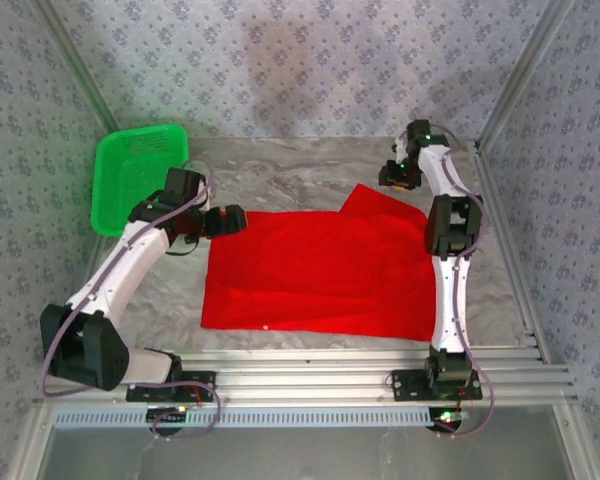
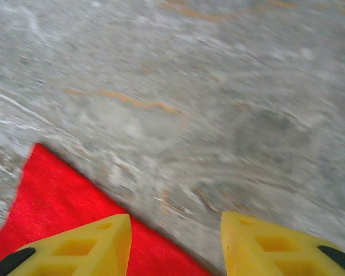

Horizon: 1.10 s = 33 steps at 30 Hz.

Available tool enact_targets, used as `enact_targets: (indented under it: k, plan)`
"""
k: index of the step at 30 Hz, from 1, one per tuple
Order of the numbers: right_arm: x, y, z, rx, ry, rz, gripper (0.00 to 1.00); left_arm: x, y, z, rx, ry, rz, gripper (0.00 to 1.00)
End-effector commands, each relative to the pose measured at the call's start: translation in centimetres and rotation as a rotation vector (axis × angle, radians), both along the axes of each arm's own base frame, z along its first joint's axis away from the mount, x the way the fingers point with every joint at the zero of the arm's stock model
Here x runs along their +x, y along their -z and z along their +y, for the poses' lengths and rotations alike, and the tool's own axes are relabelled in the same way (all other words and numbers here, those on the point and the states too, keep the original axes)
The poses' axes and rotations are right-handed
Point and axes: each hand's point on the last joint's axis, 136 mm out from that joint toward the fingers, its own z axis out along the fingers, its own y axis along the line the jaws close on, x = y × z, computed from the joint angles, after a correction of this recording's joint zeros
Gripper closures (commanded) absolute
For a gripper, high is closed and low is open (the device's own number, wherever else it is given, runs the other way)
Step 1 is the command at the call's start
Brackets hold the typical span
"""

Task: Fold and stack the t-shirts

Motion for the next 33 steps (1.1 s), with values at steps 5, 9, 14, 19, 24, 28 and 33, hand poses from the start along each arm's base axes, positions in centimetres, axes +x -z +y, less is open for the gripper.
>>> enact_targets:
  k: [5,9,14,19,24,28,33]
  plan:
    - [0.6,1.4,4.2,0.063,-0.044,0.017,0.51,-1.1,-0.6,0.3,-0.012,-0.005,-0.010,0.04]
    - [1.1,1.2,5.1,0.055,-0.051,0.001,0.49,-1.5,-0.3,0.4,-0.012,-0.005,-0.002,0.04]
    - [0.8,1.8,6.0,0.057,-0.037,0.021,0.48,-1.9,0.1,0.5,-0.010,-0.003,0.011,0.04]
    - [-0.1,2.5,7.4,0.071,-0.056,0.063,0.45,-2.3,0.2,0.6,-0.014,-0.005,0.015,0.04]
    - [-1.9,4.0,6.5,0.010,-0.034,0.150,0.46,-2.6,0.5,0.7,-0.012,-0.008,0.026,0.04]
    - [-2.8,4.8,6.0,-0.028,-0.018,0.195,0.48,-2.9,0.7,0.7,-0.015,-0.011,0.033,0.04]
    - [-3.9,5.0,6.8,-0.132,-0.058,0.211,0.50,-3.0,0.7,0.7,-0.023,-0.016,0.036,0.04]
